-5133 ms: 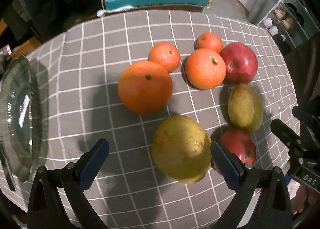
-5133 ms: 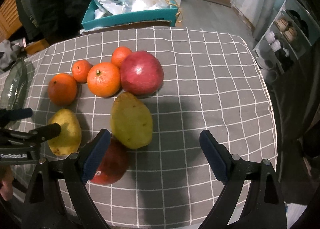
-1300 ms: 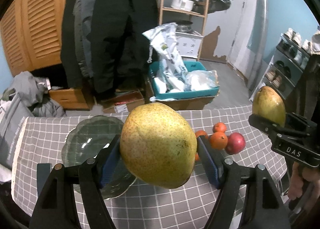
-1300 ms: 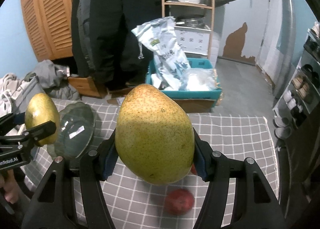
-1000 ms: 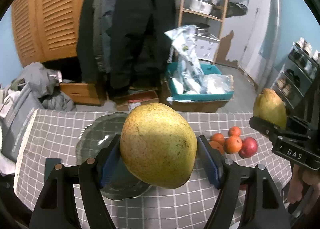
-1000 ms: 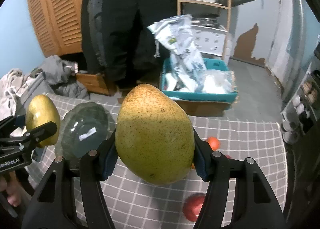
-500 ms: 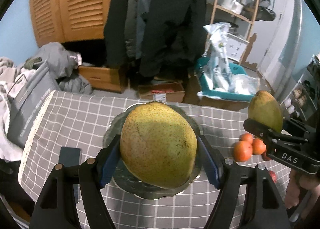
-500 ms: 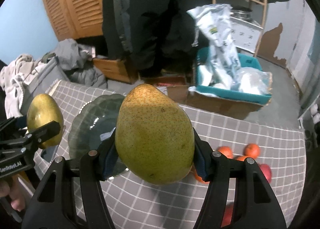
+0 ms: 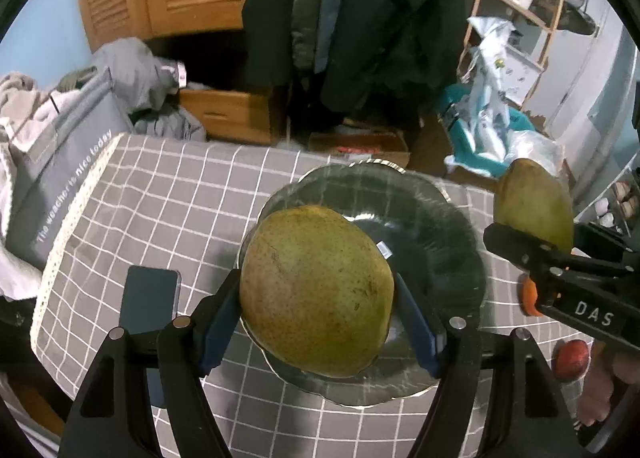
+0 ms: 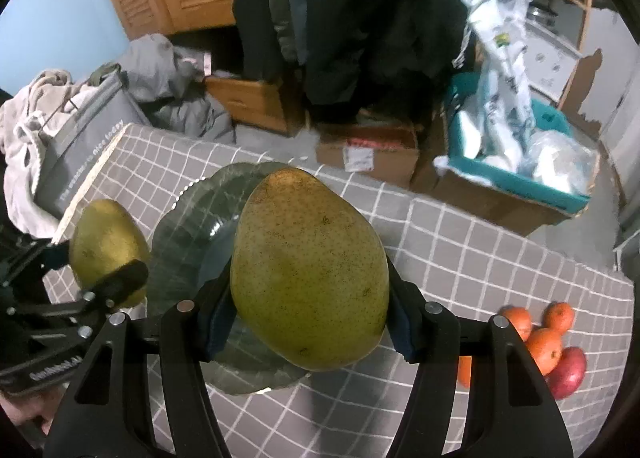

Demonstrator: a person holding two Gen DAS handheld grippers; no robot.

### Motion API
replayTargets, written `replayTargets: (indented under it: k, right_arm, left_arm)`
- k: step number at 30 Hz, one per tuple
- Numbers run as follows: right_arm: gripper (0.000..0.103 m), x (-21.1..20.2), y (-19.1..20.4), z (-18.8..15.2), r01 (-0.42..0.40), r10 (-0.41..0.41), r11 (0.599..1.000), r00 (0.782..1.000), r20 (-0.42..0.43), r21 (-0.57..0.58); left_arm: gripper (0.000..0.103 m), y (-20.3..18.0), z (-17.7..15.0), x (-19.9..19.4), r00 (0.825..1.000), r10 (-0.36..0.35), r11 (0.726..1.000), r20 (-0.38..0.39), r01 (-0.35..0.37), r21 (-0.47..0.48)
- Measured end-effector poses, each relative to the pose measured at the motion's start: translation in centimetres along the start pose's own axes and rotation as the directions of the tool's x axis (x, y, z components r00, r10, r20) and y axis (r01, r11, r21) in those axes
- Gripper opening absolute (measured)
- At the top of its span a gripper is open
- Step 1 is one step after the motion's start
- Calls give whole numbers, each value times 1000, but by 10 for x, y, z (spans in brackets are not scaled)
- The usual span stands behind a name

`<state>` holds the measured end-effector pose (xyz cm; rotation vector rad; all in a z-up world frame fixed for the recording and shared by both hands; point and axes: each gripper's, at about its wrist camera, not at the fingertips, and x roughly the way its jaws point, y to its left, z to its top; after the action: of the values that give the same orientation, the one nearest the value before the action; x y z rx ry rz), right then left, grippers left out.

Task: Organize fruits
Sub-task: 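Carry both pears over the green glass bowl with both tools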

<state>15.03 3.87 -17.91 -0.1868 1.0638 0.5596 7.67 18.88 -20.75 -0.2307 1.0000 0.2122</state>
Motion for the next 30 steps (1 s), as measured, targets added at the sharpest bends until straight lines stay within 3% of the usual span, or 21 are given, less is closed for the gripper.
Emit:
replayTargets:
  k: [12, 30]
  right_arm:
    - [64, 54, 6, -1, -26, 25, 1000, 992, -123, -6]
    - [64, 69, 2, -1, -55, 58, 998, 987, -148, 24]
  left_arm:
    - [76, 13, -6, 47, 994, 3, 999, -105, -7, -39]
    - [76, 12, -24, 92, 971, 18, 999, -239, -25, -26]
